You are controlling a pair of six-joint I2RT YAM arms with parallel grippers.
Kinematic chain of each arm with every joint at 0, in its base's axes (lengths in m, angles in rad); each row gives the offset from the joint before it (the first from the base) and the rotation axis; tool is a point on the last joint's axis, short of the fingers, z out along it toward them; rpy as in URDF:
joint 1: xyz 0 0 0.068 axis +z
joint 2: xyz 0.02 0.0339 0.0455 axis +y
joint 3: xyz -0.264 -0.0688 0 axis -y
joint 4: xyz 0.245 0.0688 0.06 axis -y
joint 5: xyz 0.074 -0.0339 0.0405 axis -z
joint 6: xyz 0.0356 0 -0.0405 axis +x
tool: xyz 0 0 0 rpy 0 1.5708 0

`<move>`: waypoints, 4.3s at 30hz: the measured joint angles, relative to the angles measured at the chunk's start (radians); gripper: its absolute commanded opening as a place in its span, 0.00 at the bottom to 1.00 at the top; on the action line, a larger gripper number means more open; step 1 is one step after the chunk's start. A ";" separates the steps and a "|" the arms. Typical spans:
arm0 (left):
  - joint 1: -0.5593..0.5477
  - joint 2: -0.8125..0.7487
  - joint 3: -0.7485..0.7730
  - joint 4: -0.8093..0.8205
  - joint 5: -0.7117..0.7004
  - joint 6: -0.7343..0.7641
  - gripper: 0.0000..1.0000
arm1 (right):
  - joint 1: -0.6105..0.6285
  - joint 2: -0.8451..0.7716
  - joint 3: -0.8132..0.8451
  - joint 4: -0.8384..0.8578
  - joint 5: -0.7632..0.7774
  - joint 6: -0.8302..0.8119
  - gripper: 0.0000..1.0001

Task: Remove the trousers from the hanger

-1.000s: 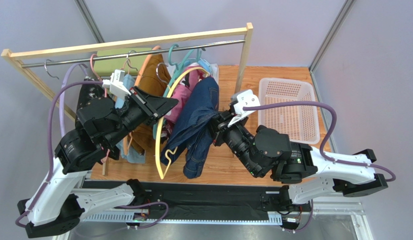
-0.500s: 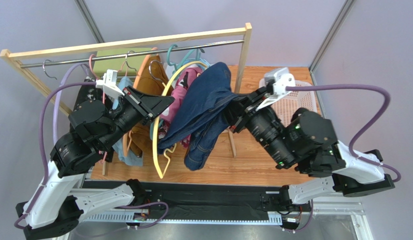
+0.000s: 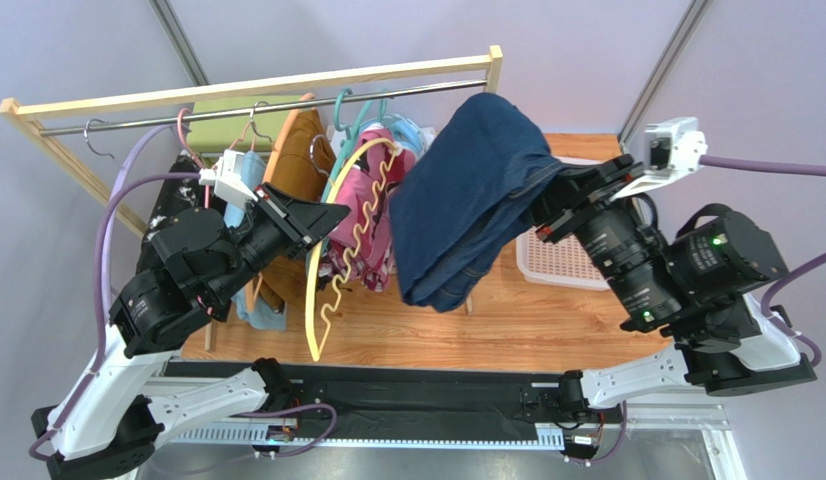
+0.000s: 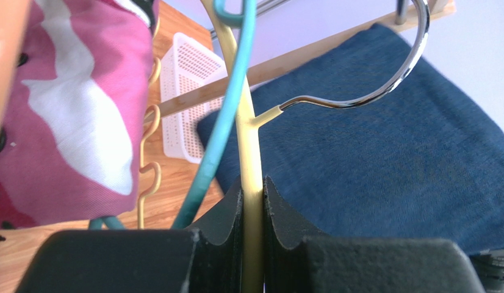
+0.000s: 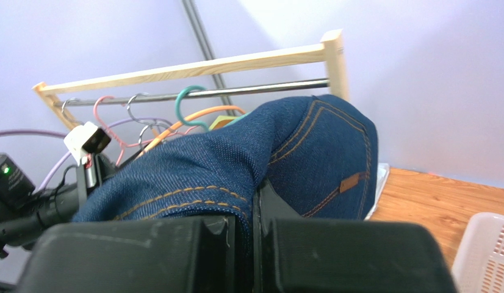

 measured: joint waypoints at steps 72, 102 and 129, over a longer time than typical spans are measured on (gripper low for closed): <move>0.001 0.092 0.094 -0.066 0.224 0.160 0.00 | -1.897 0.157 -0.532 0.003 -1.405 -0.063 0.00; 0.001 0.038 0.070 -0.072 0.217 0.188 0.00 | -1.564 0.513 -0.434 -0.137 -0.901 -0.102 0.02; 0.001 0.034 0.064 -0.073 0.182 0.185 0.00 | -1.480 0.444 -0.239 -0.557 -0.658 0.267 0.65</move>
